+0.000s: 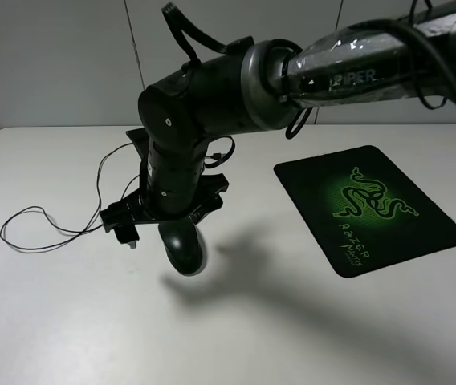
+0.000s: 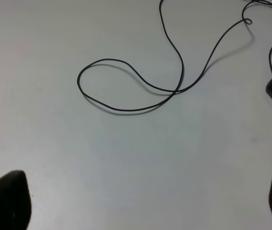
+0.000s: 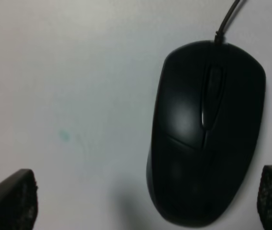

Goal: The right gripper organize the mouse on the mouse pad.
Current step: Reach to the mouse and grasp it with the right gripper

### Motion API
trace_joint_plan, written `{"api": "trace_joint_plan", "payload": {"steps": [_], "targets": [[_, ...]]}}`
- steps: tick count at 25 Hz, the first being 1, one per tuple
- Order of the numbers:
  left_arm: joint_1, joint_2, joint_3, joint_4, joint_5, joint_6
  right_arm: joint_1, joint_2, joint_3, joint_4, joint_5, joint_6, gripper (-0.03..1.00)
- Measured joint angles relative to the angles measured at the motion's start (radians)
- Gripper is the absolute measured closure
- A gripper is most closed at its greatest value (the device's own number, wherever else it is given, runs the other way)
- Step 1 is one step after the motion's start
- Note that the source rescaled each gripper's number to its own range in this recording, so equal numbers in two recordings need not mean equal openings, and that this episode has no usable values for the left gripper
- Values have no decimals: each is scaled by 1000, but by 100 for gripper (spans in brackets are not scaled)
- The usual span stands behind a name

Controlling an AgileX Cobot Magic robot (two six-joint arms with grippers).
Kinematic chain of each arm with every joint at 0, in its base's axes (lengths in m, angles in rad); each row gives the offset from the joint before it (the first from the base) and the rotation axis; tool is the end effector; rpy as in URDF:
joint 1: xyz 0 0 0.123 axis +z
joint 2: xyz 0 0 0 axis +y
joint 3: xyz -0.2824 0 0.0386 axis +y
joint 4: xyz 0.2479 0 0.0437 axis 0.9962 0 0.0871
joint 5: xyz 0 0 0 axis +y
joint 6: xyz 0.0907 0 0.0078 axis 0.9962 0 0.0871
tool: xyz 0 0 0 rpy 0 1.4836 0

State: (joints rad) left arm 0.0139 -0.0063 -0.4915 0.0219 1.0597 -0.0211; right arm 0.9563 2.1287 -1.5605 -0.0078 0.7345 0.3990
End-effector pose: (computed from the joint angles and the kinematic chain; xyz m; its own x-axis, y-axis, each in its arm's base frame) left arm -0.0048 0.0017 0.2749 -0.4566 -0.0167 -0.8895 -0.0356 0.9994 -0.0005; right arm 0.2577 0.3644 0.1602 -0.8119 -0.4861 -0.3232 -0.5466 0.8274 0.1288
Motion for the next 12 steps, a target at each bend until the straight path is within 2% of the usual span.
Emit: {"api": "trace_joint_plan", "payload": {"steps": [12], "targets": [[0, 0, 0, 0, 0, 0, -44, 57, -3, -25, -8, 4, -3]]}}
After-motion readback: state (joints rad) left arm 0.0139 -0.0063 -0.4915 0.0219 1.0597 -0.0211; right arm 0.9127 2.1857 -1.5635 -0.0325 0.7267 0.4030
